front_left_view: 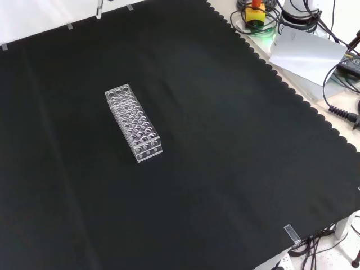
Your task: Shake the test tube.
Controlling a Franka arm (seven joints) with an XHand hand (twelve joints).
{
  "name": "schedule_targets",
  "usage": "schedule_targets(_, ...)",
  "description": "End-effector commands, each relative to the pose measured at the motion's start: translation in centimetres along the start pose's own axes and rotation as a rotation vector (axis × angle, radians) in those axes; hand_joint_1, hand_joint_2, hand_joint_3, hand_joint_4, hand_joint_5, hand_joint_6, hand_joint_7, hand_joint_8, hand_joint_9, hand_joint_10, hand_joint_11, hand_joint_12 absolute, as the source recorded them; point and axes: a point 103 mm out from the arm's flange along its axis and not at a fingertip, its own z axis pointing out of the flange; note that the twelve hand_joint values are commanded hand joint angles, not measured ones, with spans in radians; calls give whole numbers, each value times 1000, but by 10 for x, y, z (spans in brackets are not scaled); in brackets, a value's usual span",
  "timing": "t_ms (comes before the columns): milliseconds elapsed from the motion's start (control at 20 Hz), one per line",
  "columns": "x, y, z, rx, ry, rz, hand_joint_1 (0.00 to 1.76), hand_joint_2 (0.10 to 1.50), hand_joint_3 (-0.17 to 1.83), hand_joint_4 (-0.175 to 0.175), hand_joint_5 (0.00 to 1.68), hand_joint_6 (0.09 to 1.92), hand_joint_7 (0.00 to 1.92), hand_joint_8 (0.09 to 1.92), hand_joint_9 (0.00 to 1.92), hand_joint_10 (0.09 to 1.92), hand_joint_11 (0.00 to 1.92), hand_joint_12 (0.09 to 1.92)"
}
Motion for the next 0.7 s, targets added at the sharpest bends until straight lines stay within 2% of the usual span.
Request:
schedule_targets(50, 73, -14, 27, 80, 139, -90, 1427, 772, 395, -175, 1267, 355, 1371, 728, 1285, 486, 1238, 794)
schedule_targets(400, 167, -30, 21, 145, 369, -195, 1427, 771, 395, -175, 1267, 354, 1371, 727, 1285, 486, 1238, 794)
schedule_targets(550, 195, -34, 9, 152, 457, -236, 1427, 771, 396, -175, 1267, 354, 1371, 727, 1285, 486, 1238, 794)
schedule_targets(700, 210, -35, -3, 147, 506, -258, 1427, 771, 396, -175, 1268, 354, 1371, 727, 1285, 487, 1238, 794)
